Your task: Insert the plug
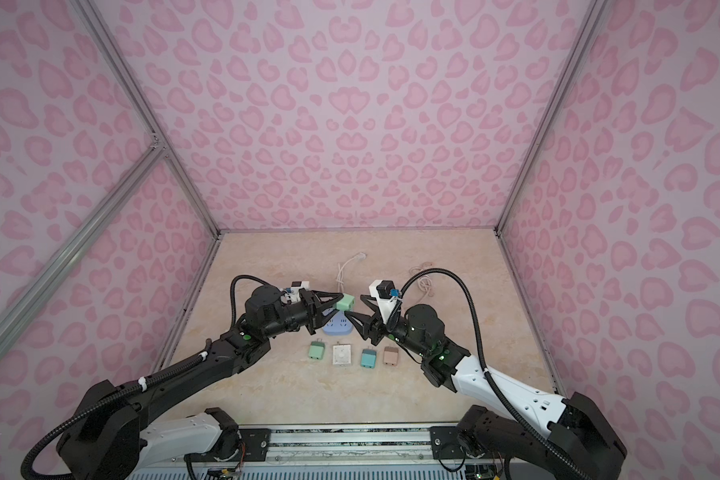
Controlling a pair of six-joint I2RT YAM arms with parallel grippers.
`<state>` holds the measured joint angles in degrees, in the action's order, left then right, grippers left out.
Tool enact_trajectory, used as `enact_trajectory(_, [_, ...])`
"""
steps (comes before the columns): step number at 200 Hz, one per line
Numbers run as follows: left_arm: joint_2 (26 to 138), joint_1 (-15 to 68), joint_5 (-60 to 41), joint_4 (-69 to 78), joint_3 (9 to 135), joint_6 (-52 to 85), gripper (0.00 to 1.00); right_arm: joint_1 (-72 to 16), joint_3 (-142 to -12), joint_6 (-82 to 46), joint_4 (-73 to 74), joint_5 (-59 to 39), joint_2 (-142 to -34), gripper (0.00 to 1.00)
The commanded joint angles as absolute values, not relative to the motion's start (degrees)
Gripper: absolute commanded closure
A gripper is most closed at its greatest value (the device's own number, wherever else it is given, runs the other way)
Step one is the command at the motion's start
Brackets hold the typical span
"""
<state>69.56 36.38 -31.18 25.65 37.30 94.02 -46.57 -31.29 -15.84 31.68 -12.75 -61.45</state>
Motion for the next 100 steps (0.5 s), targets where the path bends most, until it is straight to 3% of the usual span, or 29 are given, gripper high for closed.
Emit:
enact_trajectory(1, [69.53, 36.54, -32.08, 30.56, 37.38, 94.39, 0.98, -46.2, -31.87, -16.16, 32.4, -13.33, -62.38, 0.39])
enact_trajectory(100, [69.02, 36.91, -33.26, 31.9, 37.45, 93.52, 0.97, -45.27, -34.71, -17.35, 34.08, -17.4, -66.68, 0.55])
